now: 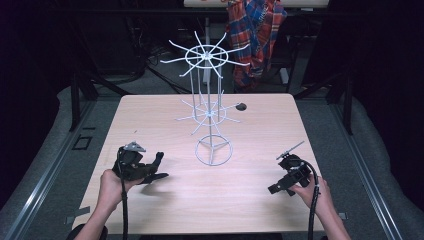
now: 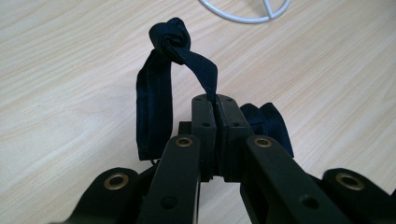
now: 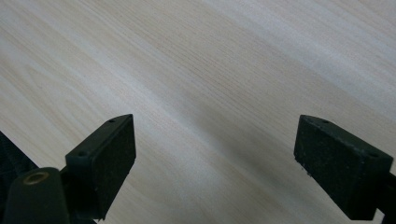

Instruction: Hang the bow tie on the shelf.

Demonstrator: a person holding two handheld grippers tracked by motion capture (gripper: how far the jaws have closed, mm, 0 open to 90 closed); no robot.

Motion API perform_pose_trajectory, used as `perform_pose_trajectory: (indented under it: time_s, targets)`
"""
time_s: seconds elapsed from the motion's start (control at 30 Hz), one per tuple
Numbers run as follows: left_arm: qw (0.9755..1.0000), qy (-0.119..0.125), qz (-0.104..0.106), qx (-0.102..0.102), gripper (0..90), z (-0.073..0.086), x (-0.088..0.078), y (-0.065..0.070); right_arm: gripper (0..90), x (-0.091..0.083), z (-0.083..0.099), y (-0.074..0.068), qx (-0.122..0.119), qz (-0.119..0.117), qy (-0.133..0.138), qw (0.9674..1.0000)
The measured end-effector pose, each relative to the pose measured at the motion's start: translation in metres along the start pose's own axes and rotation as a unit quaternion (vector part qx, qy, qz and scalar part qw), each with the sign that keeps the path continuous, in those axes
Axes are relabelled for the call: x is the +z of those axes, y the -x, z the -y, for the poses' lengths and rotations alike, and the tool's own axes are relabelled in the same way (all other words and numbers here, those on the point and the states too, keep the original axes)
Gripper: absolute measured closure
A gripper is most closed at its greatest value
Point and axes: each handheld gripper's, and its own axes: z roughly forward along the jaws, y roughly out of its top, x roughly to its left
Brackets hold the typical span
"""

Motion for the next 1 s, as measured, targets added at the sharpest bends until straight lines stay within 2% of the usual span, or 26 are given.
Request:
perform_pose_trajectory:
  time_s: [0.2,1.0]
  targets:
    - [0.9998,0.016,0.008,-0.005,87.3,-0.003,-0.006,0.0,12.7,0.0,0.0,0.0,0.0,-0.001,0.0,1.0]
    - [0.9986,0.053,0.004,-0.001,87.3,-0.014,-0.014,0.0,12.7,0.001,0.0,-0.001,0.007,0.0,-0.002,1.0]
